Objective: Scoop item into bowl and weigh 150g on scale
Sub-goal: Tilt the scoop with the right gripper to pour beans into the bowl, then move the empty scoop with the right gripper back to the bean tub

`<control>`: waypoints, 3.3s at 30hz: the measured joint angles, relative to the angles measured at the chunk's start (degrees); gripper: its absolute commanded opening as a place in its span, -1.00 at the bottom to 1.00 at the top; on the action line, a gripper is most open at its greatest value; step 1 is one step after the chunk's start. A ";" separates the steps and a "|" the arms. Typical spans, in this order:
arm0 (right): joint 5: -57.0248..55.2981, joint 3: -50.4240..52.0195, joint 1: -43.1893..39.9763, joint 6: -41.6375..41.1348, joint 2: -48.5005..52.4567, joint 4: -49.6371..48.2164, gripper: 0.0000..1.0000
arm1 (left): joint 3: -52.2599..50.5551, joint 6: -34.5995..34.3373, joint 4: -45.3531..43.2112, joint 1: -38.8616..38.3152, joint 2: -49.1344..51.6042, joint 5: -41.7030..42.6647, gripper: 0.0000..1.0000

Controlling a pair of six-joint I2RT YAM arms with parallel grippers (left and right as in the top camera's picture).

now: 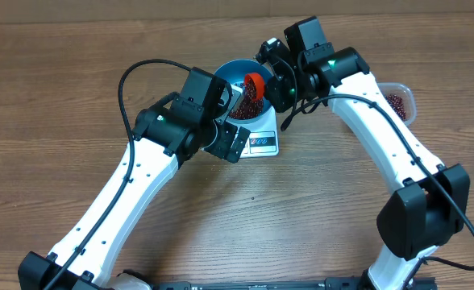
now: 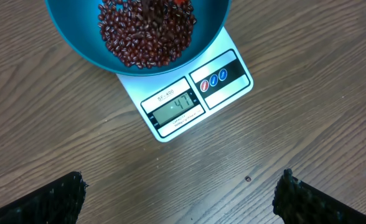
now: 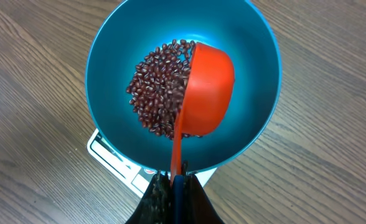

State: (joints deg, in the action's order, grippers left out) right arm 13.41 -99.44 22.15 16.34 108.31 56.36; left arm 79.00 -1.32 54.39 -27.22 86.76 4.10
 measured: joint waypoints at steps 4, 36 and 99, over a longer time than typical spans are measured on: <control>-0.28 0.00 0.13 0.83 -1.49 0.04 -0.92 | 0.00 0.00 0.00 0.00 0.00 0.00 0.99; -17.68 0.00 10.08 4.92 -3.69 0.37 -0.93 | 0.00 0.00 -0.02 0.00 0.00 0.00 0.99; -6.14 -0.79 -24.24 -4.72 -13.97 6.54 -0.93 | 0.00 0.00 -0.02 0.00 0.00 0.00 0.99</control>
State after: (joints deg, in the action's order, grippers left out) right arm 7.27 -100.22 -2.09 11.62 94.35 62.89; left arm 79.00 -1.32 54.37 -27.22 86.76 4.10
